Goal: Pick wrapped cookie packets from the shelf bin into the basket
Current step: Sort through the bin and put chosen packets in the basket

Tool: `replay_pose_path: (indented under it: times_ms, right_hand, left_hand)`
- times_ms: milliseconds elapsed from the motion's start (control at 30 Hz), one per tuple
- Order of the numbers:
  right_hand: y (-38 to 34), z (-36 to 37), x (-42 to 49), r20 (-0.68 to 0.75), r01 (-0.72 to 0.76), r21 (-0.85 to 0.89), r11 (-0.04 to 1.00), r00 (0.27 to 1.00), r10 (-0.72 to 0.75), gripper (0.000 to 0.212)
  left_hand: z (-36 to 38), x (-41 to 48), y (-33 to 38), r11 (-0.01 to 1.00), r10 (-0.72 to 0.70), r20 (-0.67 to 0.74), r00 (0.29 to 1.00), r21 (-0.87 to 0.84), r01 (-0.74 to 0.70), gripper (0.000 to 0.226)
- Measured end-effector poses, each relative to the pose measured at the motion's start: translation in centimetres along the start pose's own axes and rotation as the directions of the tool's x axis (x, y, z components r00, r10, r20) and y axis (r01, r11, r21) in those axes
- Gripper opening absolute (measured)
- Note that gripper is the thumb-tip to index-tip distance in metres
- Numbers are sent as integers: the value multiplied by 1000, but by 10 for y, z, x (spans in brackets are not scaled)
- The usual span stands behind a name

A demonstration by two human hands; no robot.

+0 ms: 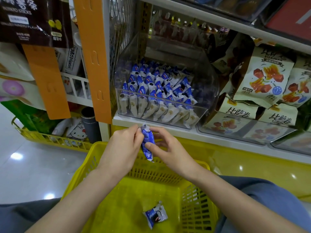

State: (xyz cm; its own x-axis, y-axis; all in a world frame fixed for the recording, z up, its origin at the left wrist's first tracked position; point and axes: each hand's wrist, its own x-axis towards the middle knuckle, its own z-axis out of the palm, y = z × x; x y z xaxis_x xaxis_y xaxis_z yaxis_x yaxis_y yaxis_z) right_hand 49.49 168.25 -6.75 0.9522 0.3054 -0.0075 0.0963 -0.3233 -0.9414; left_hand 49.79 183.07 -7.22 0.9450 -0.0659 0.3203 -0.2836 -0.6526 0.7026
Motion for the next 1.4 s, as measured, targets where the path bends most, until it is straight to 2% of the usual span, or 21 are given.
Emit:
replay_pose_path:
  times_ms: [100,200,333,400,467,567,633,733,833,967,1067,1300,1367,1400]
  right_hand:
    - [3,0,1,-53,-6,-11,1000,999,5,29]
    - [6,-1,3,-107,-40,42,998,993,44,26]
    - [10,0,4,-108,-33,46,998,993,38,25]
    - [11,0,5,-122,-31,53,998,992,38,25]
    - [11,-2,8,-168,-35,18,999,985,37,29]
    - [11,-4,11,-261,-25,-113,993,965,-5,42]
    - [11,-2,10,-275,3,-223,975,959,-66,48]
    - [10,-1,7,-226,37,-329,943,967,-117,55]
    - [5,-5,7,-179,28,-283,959,980,-82,48]
    - [-2,-8,8,-94,-19,-6,1000,995,18,20]
    - [-2,-10,8,-113,2,98,995,994,9,22]
    - [-9,-14,4,-167,76,47,996,984,-67,23]
    - [-11,-12,2,-159,88,-4,996,983,-87,26]
    - [-12,-11,1,-154,95,-27,995,983,-98,26]
  left_hand:
    - [3,0,2,1000,4,4,1000,-31,-4,23]
    - [9,-5,5,999,-5,71,997,-36,8,11]
    - [10,-5,4,998,-25,133,991,-48,32,15]
    - [8,-2,3,991,-49,155,987,-114,67,17]
    - [8,0,5,948,-123,208,970,-264,176,16]
    - [9,-1,14,782,-193,315,929,-523,340,15]
    - [12,-1,15,740,-231,320,919,-555,380,22]
    - [16,1,13,721,-312,254,916,-565,402,10]
    - [14,5,10,683,-346,224,911,-605,409,8]
    - [9,8,13,569,-322,221,921,-732,374,14]
    - [4,9,15,557,-322,205,924,-749,360,19]
    - [-6,15,20,424,-372,303,877,-786,451,34]
    - [-8,16,22,439,-375,286,882,-783,441,35]
    - [-9,16,22,489,-370,263,891,-761,427,35]
